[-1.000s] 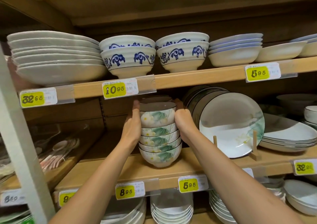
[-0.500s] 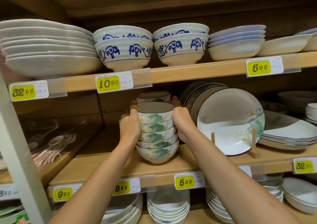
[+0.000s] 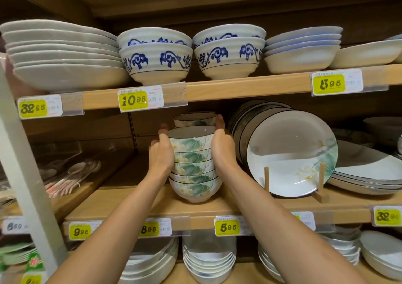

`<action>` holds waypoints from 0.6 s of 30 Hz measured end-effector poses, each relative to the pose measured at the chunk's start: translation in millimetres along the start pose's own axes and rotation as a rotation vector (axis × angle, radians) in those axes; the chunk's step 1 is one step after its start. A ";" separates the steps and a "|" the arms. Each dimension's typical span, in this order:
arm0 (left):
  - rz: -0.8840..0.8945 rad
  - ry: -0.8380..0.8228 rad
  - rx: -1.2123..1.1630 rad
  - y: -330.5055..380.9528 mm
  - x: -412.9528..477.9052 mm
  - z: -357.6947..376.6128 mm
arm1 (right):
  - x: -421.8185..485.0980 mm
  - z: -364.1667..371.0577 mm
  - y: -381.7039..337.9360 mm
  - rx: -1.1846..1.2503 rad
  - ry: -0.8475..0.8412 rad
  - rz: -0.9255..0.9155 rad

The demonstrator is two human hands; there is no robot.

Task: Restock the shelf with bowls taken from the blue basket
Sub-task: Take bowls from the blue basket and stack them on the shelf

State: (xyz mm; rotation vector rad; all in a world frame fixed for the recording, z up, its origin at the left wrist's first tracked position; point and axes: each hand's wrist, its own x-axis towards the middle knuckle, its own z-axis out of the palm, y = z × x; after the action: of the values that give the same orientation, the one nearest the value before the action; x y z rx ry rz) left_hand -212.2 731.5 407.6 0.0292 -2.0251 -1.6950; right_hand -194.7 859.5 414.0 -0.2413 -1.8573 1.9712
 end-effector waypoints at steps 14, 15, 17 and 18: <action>-0.060 -0.004 -0.258 2.7 -46.4 -70.0 | -44.3 -29.6 12.2 0.081 0.044 -0.390; -0.068 0.018 -0.263 2.7 -58.1 -80.6 | -55.9 -28.7 15.5 0.109 0.048 -0.429; -0.070 0.031 -0.256 3.3 -82.1 -100.2 | -79.1 -24.4 21.5 0.168 0.025 -0.468; -0.065 0.028 -0.246 2.3 -92.7 -110.7 | -91.1 -20.8 24.7 0.183 0.013 -0.484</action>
State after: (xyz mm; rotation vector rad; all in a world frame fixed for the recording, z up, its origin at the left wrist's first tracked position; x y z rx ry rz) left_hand -88.0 660.4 388.3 0.0353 -1.7998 -1.9619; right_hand -109.1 840.3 373.4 0.2300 -1.5309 1.7709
